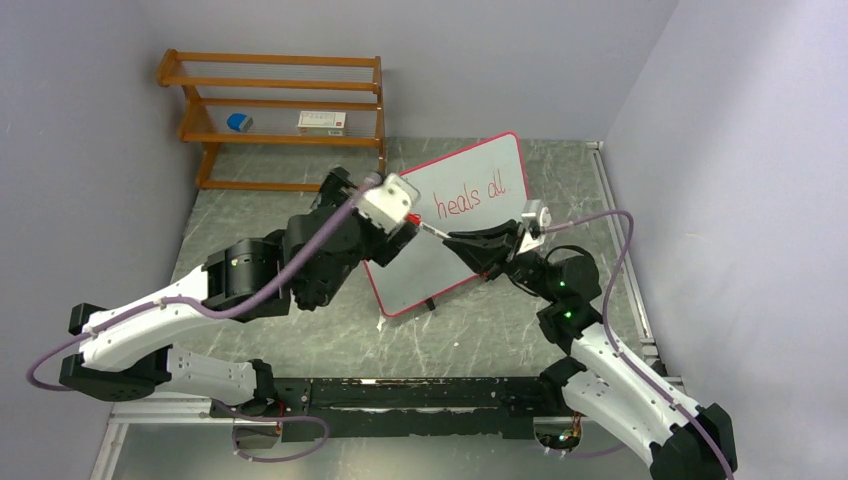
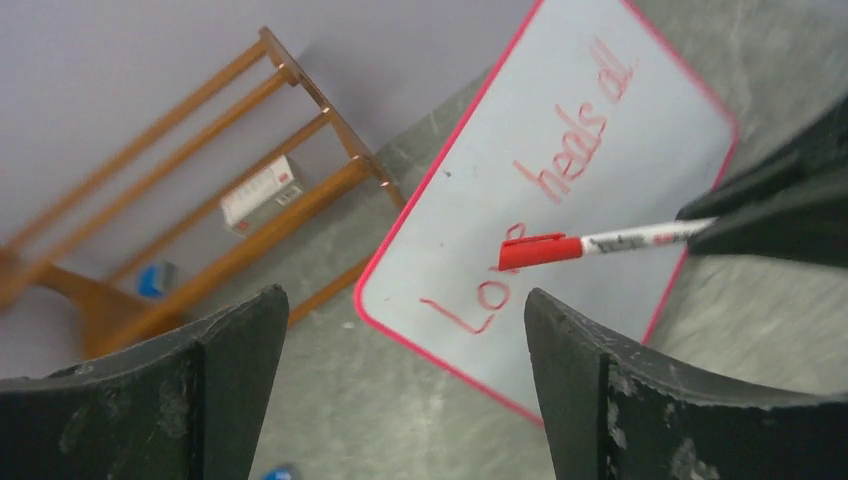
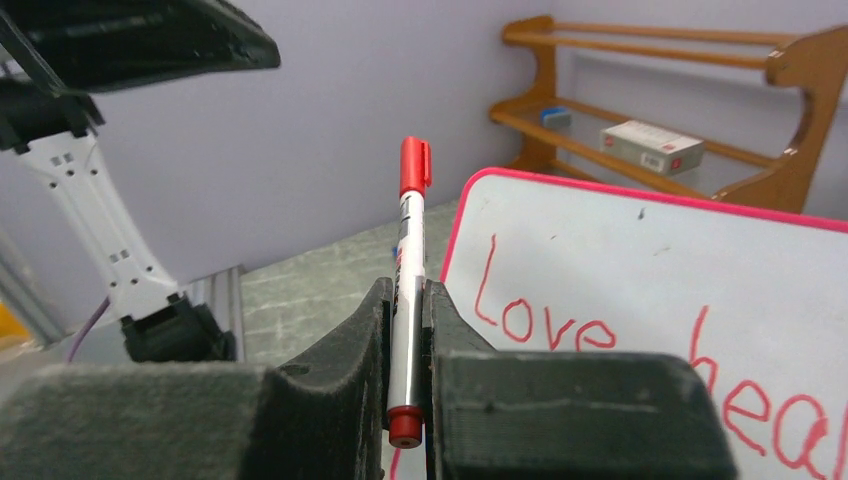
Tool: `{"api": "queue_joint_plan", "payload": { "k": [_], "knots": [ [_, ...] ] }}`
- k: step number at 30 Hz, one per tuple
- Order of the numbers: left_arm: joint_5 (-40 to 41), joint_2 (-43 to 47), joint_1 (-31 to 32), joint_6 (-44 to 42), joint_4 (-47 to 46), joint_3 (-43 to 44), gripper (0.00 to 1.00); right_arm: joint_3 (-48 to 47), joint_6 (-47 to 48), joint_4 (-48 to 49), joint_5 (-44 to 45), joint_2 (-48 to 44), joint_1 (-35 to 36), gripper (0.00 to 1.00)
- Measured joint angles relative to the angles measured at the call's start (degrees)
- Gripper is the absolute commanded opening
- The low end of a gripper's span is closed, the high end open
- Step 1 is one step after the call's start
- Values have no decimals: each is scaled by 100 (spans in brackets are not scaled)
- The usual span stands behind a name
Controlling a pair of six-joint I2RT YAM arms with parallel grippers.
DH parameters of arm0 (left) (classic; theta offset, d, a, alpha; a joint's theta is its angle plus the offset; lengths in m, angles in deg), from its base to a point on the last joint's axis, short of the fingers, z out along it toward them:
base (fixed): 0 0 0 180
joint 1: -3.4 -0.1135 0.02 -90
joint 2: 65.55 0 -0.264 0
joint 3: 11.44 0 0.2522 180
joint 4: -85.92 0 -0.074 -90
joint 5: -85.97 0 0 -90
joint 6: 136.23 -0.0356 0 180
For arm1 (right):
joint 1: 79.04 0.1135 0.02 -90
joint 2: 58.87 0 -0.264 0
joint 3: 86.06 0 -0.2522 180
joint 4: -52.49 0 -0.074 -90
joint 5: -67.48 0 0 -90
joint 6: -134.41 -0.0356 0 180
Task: Write a sentence on the whiteboard
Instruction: Close the whiteboard marker at the center of the board.
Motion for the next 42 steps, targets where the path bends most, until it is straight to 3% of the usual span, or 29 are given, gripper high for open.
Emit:
{"api": "queue_joint_plan", "payload": {
  "k": [6,10,20,32,35,39,42],
  "knots": [
    [361,20,-37,2052,-496,105,89,208,79,459,590,-188,26,0],
    [341,116,-216,3158,-1093,-302,88,483,63,903,898,-258,66,0],
    [-450,164,-1158,5523,-2293,-1497,80,699,9,1447,1226,-337,136,0],
    [-2129,-219,-1845,6728,-2999,-1696,48,748,-52,1705,1246,-310,155,0],
    [-2326,-240,-1912,6874,-3099,-1735,34,815,-92,1766,1246,-282,160,0],
    [-2533,-240,-1987,7075,-3327,-1893,7,839,-116,1784,1252,-251,160,0],
    [-2664,-236,-2006,7302,-3595,-2050,5,920,-144,1810,1294,-219,160,0]
  ]
}}
